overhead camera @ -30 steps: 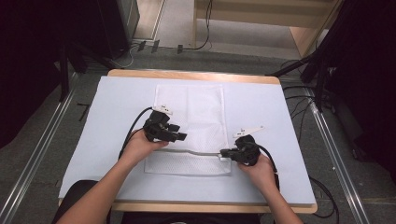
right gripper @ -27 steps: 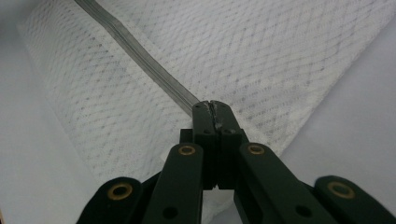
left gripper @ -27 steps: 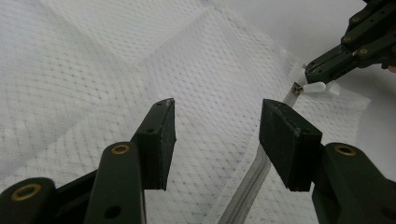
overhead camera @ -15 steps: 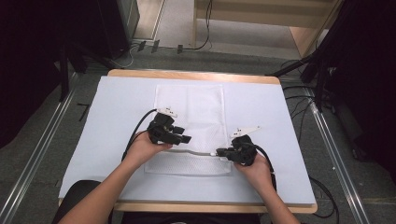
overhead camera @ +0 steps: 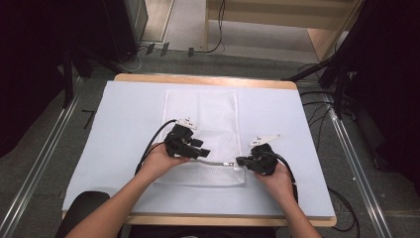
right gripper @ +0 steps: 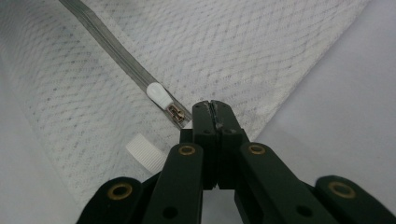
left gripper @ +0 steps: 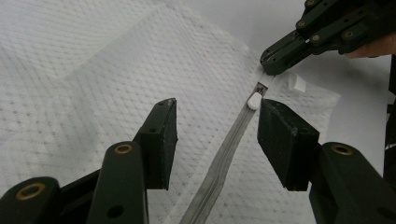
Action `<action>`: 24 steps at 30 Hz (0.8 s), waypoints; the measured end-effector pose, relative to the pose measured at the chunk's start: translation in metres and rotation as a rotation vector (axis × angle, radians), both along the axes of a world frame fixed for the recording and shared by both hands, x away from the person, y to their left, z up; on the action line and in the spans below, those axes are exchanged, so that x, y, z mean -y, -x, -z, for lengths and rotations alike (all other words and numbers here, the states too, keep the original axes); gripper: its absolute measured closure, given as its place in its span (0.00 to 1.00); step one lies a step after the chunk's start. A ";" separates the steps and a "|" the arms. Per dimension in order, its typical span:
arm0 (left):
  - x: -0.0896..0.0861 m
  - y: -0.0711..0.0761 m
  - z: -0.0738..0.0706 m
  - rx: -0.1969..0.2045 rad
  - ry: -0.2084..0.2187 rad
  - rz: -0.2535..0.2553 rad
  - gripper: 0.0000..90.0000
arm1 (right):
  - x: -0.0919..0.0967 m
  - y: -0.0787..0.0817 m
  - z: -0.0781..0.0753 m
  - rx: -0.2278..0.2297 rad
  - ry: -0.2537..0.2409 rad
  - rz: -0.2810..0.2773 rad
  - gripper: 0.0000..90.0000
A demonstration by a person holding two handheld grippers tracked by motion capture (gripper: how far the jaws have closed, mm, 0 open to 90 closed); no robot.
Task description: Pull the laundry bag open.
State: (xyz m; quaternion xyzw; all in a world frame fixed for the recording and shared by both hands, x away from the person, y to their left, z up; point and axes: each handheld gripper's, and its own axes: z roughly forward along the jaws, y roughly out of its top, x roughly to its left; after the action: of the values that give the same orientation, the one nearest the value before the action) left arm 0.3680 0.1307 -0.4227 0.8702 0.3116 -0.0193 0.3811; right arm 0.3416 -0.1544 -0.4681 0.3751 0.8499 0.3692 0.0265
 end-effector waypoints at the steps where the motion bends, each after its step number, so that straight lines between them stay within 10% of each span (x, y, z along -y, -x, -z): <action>1: 0.002 0.000 0.001 -0.006 0.007 0.001 0.54 | 0.000 0.000 0.001 0.006 0.004 -0.003 1.00; 24: 0.049 0.004 0.025 -0.091 0.007 0.062 0.90 | 0.002 0.001 0.005 0.061 0.004 -0.055 1.00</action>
State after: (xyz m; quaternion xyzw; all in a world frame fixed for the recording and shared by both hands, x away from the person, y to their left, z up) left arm 0.3636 0.0820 -0.4473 0.8765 0.3012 -0.0716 0.3687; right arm 0.3405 -0.1559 -0.4735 0.3398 0.8594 0.3795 0.0431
